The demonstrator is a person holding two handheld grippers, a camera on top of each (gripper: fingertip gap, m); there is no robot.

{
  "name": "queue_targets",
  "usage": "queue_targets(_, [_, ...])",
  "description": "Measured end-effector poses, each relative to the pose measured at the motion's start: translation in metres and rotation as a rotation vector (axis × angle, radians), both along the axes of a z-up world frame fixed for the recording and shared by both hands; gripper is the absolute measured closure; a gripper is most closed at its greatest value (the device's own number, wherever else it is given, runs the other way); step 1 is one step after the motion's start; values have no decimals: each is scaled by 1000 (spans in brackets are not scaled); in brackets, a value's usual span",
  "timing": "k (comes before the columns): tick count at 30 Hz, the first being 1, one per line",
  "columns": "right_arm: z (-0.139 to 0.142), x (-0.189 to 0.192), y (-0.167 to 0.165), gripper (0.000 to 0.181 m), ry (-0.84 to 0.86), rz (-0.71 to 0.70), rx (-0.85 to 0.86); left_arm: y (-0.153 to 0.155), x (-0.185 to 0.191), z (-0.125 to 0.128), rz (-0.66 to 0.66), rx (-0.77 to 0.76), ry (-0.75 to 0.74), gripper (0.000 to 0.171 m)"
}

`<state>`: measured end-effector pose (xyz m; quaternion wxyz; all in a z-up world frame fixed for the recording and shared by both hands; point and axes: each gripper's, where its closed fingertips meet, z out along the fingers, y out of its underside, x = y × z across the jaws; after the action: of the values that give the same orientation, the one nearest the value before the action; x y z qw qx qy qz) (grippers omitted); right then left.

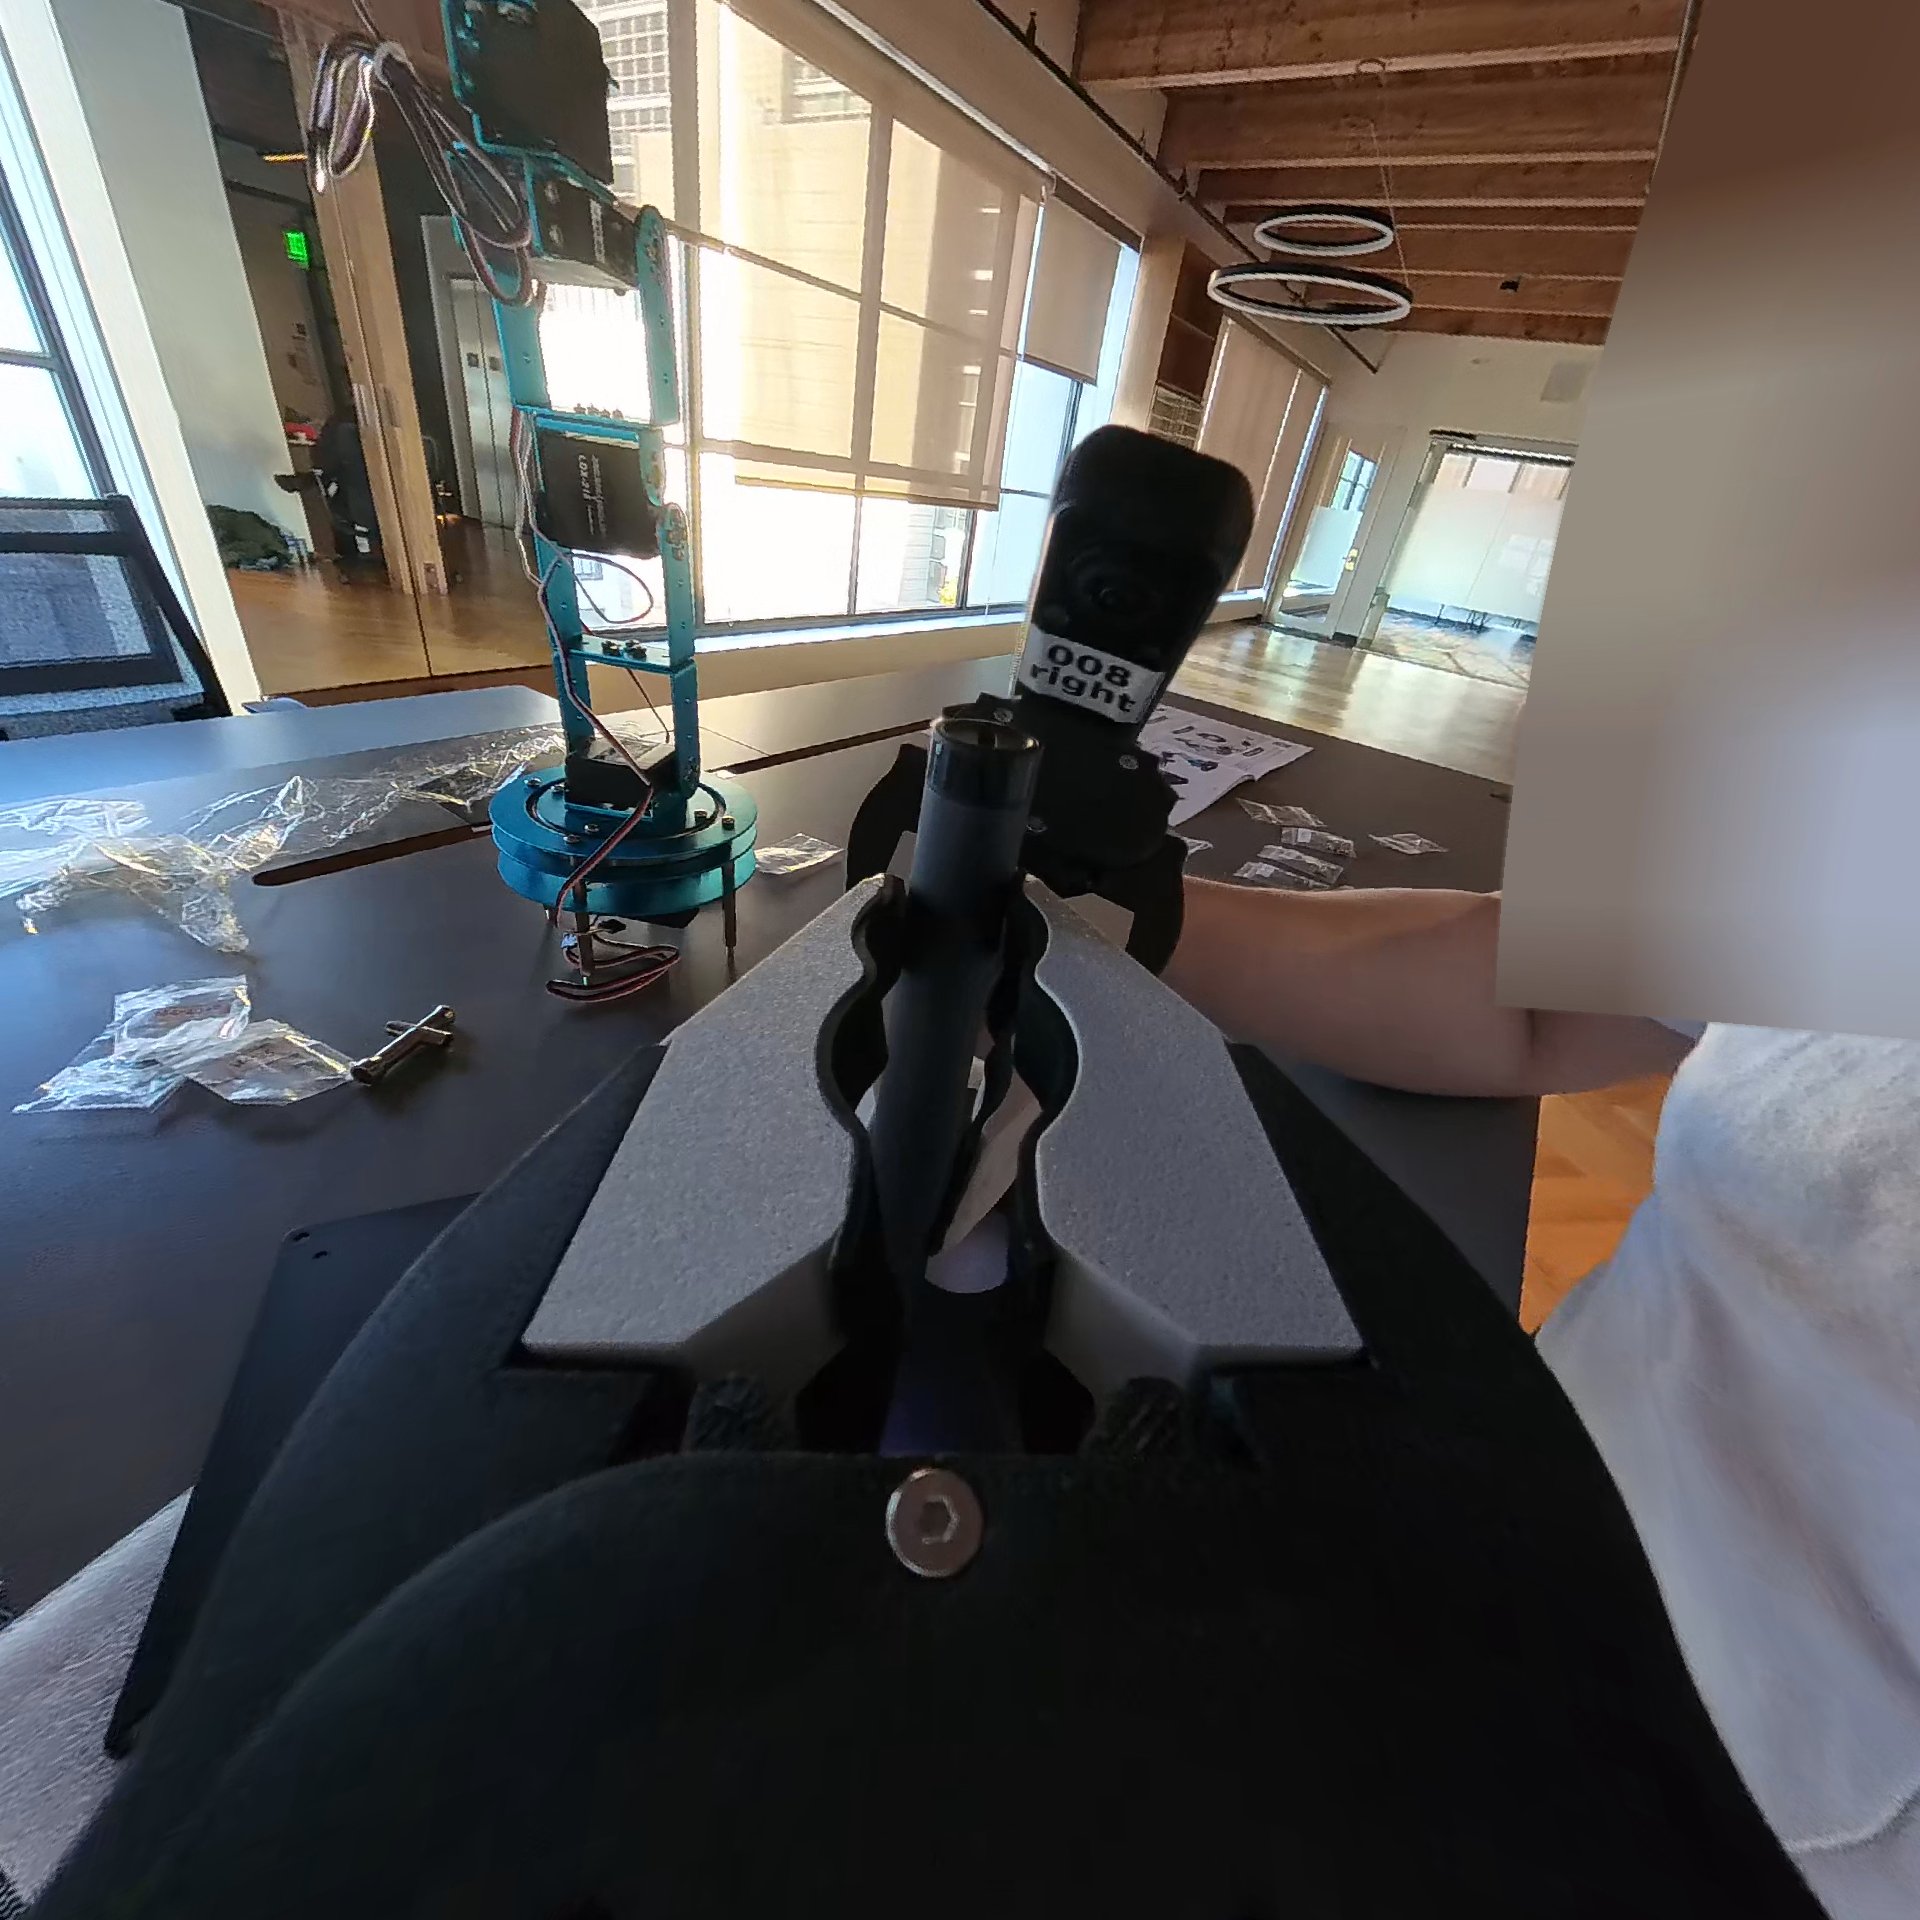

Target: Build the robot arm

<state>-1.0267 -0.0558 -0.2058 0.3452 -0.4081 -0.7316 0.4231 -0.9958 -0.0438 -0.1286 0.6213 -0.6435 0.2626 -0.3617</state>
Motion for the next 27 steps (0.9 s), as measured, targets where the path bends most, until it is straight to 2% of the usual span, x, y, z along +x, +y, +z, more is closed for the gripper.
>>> queue_targets(7, [0,1,2,167,8,-6,23,3,2,0,-5,-8,3,153])
queue_targets(11, [0,-2,2,166,7,-16,-67,6,-3,1,10,-15,-3,154])
queue_targets(14, [4,-4,3,166,29,-33,-34,8,-9,4,35,-10,-12,155])
queue_targets(19, [39,-12,0,165,103,-71,-105,7,-18,39,30,31,-77,156])
queue_targets(22, [59,-20,-7,158,128,-127,-138,1,-25,61,42,31,-85,156])
queue_targets(24, [56,-28,-18,148,70,-156,-157,-3,-35,69,73,5,-125,156])
queue_targets(27, [51,-42,-32,150,22,-222,-152,-9,-52,76,88,-41,-270,156])
